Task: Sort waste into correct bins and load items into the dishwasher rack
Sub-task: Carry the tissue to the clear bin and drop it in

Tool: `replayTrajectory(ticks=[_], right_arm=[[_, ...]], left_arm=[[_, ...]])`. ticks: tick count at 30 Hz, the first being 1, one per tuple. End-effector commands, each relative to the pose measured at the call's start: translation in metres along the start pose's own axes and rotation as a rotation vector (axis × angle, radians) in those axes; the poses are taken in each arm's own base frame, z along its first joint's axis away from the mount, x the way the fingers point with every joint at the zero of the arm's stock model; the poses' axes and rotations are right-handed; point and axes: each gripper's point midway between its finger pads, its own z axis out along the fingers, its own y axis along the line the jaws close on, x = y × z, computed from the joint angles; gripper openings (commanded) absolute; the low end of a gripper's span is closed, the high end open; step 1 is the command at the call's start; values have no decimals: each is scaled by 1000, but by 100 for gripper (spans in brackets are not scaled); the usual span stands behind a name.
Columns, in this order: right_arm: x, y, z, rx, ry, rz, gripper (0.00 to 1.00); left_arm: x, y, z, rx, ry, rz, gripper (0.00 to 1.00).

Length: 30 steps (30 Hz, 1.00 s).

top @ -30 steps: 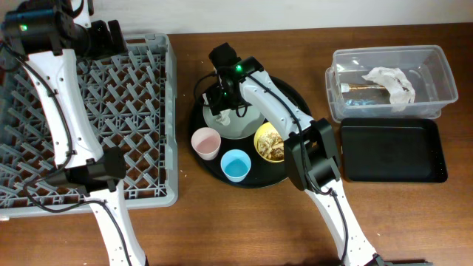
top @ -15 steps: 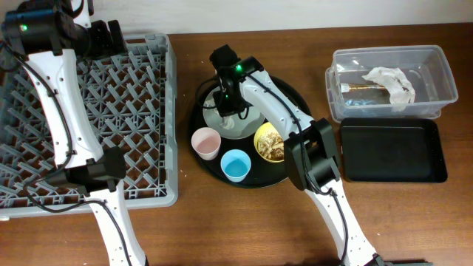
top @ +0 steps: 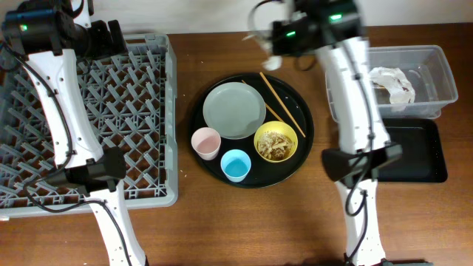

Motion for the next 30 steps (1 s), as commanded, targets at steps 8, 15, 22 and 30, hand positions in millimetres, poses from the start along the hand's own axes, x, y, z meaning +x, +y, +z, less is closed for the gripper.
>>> replayTrajectory(ticks=[8, 15, 22, 30], right_arm=[[-3, -226, -23, 460, -10, 421, 4], [20, -300, -3, 534, 66, 537, 5], [14, -286, 7, 411, 88, 424, 87], [2, -268, -13, 335, 38, 422, 88]], left_arm=[[-5, -1, -18, -4, -42, -5, 99], [-5, -1, -18, -4, -42, -5, 99], [-5, -1, -18, -4, -42, -5, 99], [-5, -1, -18, -4, -42, -5, 99]])
